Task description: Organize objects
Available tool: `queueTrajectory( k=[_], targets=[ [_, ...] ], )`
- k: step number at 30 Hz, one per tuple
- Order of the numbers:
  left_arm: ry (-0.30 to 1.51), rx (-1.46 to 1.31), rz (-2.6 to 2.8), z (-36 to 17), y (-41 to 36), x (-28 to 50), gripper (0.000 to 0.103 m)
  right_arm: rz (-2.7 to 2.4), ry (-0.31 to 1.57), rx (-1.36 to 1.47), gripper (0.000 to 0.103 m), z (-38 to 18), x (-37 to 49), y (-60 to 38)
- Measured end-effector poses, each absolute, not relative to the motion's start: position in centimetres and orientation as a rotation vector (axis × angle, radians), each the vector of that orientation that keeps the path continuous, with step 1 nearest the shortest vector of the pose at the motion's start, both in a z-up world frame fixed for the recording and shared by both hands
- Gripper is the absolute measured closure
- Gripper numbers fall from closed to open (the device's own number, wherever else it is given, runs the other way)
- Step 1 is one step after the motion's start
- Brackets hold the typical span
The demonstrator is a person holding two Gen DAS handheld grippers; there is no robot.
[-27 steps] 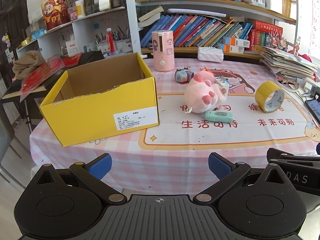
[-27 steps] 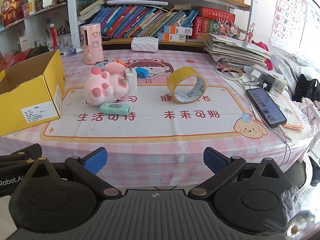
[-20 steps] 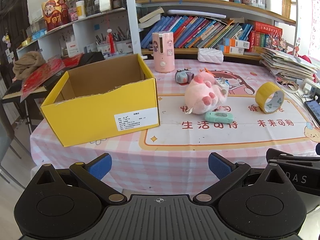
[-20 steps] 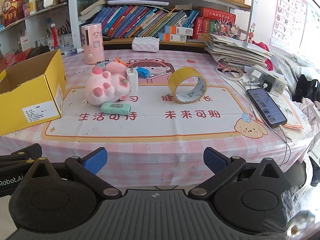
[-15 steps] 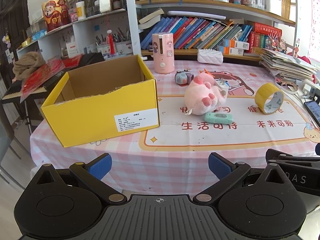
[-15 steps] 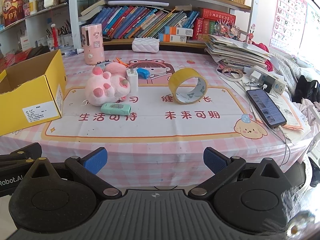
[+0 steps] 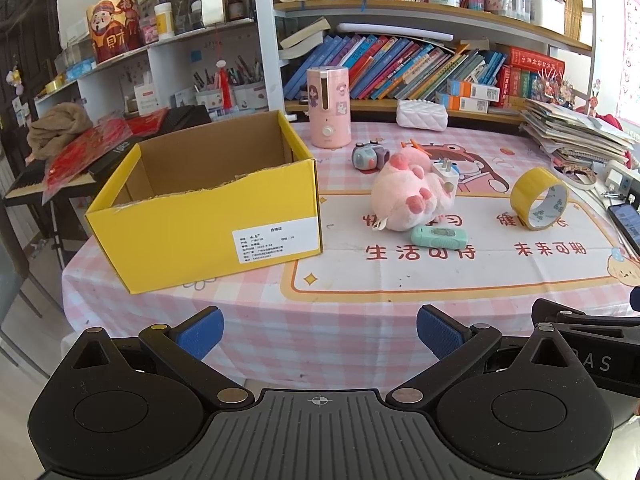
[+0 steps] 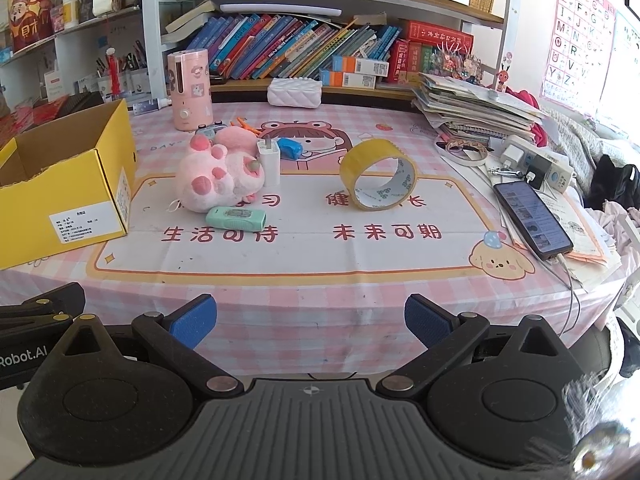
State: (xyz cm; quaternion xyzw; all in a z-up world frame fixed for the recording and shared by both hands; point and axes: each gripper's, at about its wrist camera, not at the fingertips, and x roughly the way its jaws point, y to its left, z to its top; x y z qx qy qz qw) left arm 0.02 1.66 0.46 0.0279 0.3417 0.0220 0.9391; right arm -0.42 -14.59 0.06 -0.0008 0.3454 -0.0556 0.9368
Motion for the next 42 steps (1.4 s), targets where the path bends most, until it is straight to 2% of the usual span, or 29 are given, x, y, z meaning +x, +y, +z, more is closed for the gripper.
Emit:
queueTrajectory(
  k=[23, 42],
  targets=[
    [0.712, 0.051, 0.019, 0.2, 0.3, 1.4, 0.0, -0.13, 0.739, 0.002, 0.002, -0.2, 0.4, -15.9],
    [0.737, 0.014, 0.063, -0.3, -2.2, 6.1, 0.0, -0.094, 0.749, -0.015, 0.002, -0.6, 5.7, -19.4]
  ],
)
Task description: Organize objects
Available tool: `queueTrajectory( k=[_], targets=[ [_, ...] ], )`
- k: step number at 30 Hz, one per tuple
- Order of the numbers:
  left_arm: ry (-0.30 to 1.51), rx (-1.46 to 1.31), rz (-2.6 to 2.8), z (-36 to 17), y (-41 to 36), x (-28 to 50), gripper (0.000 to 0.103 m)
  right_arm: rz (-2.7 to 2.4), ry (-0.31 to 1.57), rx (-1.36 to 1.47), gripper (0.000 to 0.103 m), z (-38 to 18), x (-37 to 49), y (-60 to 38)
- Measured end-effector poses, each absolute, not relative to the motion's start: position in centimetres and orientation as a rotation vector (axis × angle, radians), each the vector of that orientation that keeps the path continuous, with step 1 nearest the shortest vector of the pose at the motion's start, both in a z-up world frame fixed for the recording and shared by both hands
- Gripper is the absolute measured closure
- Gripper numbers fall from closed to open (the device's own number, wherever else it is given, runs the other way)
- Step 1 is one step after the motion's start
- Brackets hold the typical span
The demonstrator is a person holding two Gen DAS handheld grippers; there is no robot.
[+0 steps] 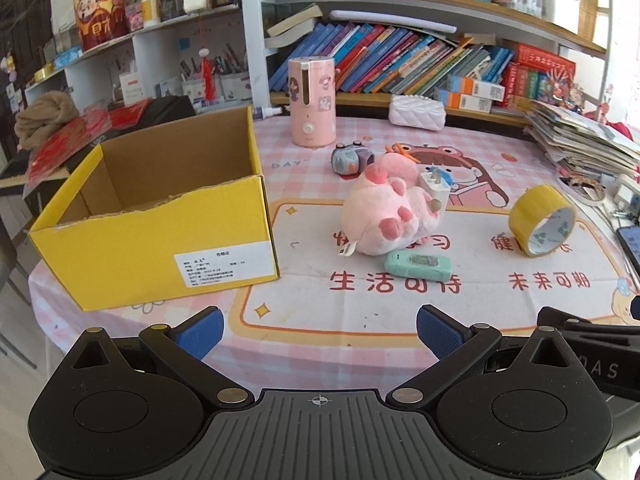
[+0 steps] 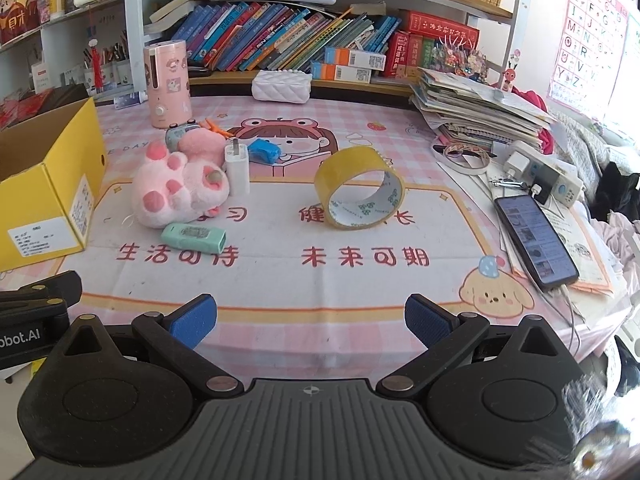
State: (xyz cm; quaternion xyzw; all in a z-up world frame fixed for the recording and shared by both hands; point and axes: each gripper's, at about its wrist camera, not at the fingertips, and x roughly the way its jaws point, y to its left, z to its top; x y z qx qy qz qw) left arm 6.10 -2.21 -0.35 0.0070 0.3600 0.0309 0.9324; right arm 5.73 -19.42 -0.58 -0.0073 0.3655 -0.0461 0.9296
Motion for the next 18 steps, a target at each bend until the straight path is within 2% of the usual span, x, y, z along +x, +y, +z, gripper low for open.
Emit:
queueTrajectory(
  k=[18],
  targets=[
    [0.767, -0.013, 0.185, -1.2, -5.8, 10.8, 0.0, 0.022, 0.775, -0.019, 0.0, -1.7, 13.7, -23.7]
  ],
)
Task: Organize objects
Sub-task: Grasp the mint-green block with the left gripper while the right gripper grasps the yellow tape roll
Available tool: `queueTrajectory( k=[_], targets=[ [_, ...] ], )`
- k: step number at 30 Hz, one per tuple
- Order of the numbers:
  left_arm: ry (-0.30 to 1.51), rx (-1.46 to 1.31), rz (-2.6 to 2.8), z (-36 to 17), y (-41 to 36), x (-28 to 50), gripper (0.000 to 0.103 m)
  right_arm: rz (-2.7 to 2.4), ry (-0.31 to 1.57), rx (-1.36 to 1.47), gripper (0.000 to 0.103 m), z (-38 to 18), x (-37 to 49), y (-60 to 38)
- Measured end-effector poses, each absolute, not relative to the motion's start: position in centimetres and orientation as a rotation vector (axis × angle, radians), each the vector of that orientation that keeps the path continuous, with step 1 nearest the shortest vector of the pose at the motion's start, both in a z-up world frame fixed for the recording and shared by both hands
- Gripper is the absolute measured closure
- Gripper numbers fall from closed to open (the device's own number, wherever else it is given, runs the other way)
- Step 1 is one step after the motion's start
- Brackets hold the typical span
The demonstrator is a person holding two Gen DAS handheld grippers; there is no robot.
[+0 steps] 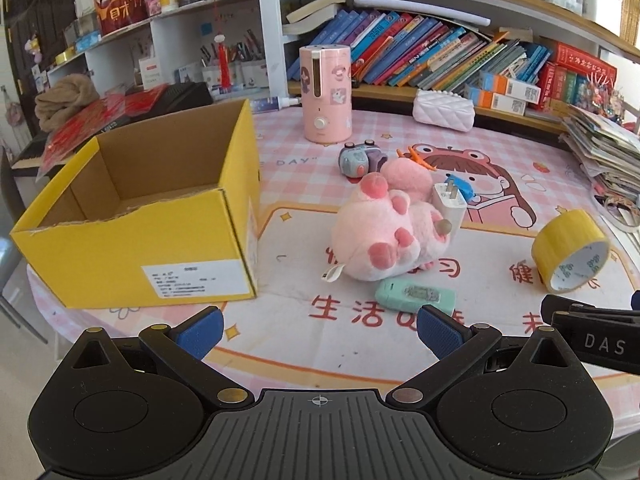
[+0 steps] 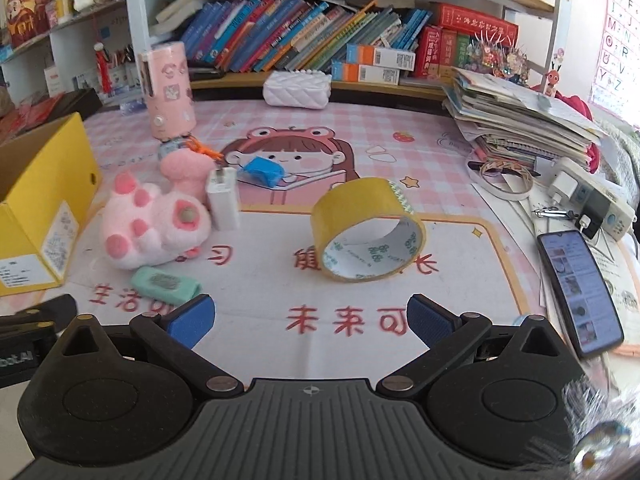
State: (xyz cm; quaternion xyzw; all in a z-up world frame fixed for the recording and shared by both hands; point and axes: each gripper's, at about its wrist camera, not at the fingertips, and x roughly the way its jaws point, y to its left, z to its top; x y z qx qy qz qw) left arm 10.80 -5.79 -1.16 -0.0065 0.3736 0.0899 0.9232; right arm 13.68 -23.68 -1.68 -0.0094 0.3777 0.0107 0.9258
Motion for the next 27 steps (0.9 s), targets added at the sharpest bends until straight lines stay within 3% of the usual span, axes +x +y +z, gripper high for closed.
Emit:
queueTrajectory(
  k=[27],
  targets=[
    [0.776, 0.007, 0.225, -1.3, -8.8, 13.6, 0.0, 0.073, 0.758, -0.012, 0.002, -3.0, 19.6, -27.5]
  ],
)
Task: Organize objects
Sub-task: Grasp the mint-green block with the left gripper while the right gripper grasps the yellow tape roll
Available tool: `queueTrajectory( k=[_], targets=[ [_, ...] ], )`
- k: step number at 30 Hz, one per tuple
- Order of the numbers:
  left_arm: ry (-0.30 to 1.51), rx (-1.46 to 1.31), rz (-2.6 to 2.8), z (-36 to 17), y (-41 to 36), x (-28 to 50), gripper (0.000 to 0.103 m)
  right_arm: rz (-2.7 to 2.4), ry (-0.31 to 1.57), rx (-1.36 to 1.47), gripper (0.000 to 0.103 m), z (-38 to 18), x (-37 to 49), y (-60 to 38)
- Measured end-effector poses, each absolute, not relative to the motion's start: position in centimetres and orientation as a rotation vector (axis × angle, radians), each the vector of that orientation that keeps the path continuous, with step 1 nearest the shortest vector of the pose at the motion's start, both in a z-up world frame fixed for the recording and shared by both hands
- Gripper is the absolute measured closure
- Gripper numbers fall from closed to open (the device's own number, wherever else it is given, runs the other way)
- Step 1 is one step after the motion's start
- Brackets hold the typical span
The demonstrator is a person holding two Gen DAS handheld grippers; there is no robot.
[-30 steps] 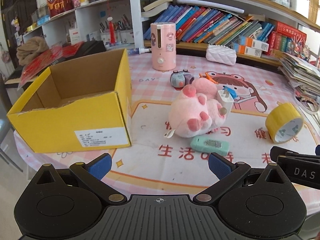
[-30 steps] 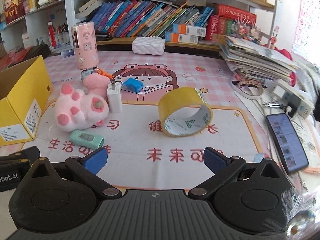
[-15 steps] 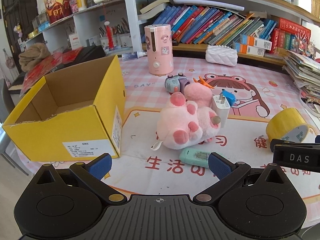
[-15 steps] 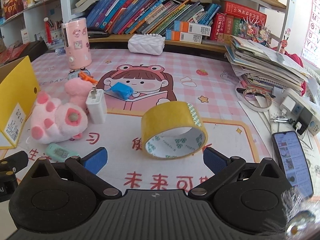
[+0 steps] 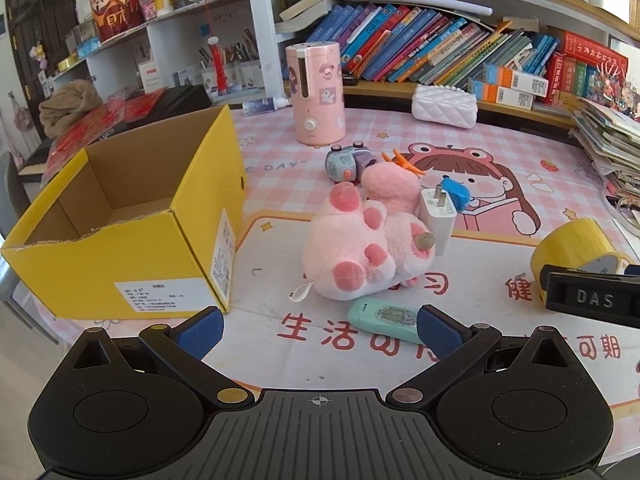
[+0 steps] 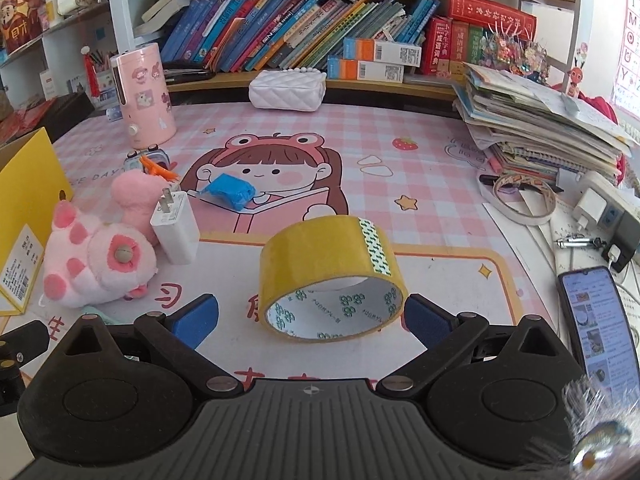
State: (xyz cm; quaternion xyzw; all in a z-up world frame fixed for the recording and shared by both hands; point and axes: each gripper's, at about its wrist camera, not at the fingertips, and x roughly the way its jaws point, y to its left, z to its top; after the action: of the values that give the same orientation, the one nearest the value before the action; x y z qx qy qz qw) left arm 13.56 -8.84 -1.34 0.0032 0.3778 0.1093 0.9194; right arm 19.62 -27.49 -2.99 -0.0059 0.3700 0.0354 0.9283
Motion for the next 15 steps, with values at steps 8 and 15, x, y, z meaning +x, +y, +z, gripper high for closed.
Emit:
queueTrajectory(
  k=[8, 15],
  targets=[
    [0.784, -0.007, 0.186, -1.6, -9.1, 13.9, 0.0, 0.021, 0.793, -0.001, 0.0, -4.5, 22.2, -28.0],
    [0.848, -0.017, 0.148, -2.7, -9.6, 15.3, 0.0, 0.04, 0.824, 0.001, 0.009, -5.6, 23.8, -28.0]
  ],
)
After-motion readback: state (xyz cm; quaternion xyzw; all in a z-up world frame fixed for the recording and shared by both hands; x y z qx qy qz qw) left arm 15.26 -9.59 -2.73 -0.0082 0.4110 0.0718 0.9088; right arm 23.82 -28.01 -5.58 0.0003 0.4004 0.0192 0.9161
